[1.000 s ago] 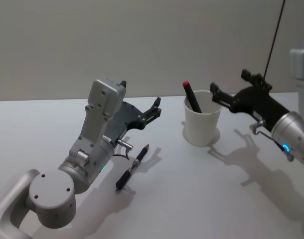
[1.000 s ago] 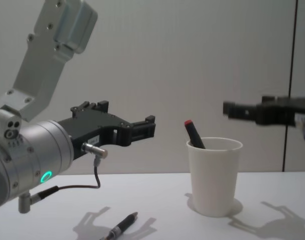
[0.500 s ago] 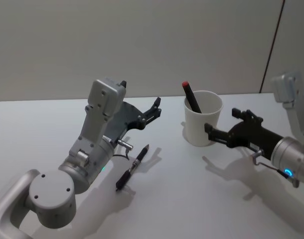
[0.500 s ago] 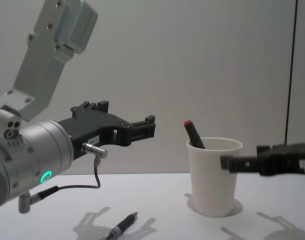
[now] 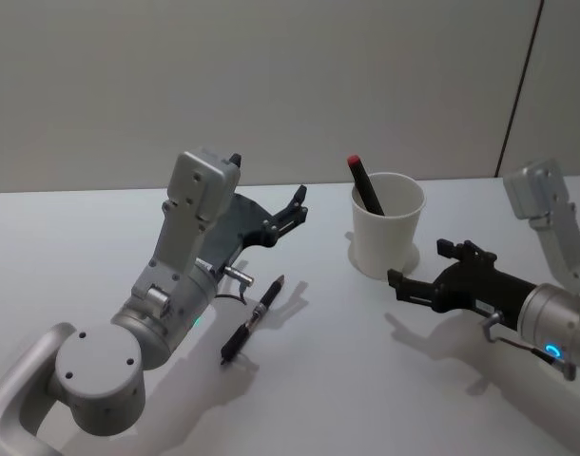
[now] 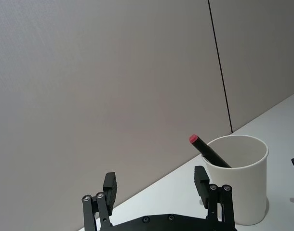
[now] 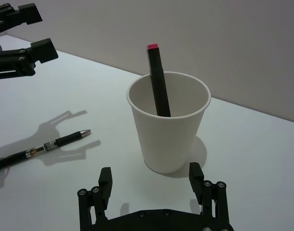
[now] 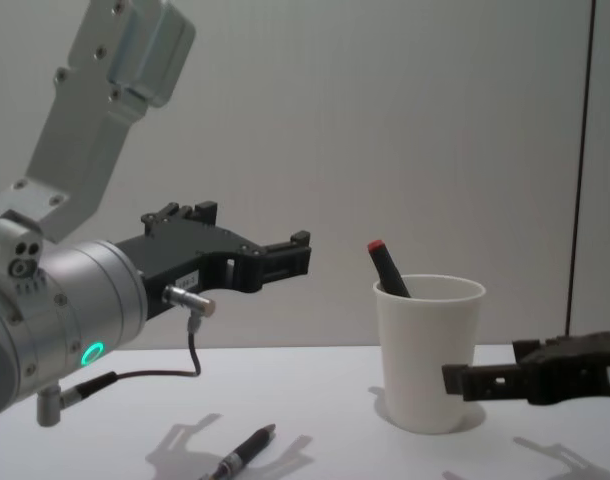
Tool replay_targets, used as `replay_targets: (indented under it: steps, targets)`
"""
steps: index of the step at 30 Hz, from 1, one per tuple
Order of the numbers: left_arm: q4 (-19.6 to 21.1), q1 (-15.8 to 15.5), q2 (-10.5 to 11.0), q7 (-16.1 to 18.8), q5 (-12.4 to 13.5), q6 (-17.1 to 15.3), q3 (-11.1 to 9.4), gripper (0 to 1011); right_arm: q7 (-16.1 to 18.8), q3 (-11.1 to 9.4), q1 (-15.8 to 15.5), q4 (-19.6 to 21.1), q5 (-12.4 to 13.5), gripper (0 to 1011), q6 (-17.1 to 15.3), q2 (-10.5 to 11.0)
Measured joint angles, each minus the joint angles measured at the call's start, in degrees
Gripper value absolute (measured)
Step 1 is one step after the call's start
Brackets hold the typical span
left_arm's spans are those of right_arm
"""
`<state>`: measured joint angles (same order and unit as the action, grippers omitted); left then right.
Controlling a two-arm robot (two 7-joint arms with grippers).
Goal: Place the pen into the pen holder.
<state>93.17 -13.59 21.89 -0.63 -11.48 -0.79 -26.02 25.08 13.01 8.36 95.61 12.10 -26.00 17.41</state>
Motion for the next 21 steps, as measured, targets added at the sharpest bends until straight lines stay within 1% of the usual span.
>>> replay_targets:
  steps: [21]
  targets:
    - [0.0, 0.0, 0.0, 0.0, 0.0, 0.0, 0.0, 1001, 0.8, 0.1, -0.5, 0.2, -0.2, 1002, -1.4, 0.4]
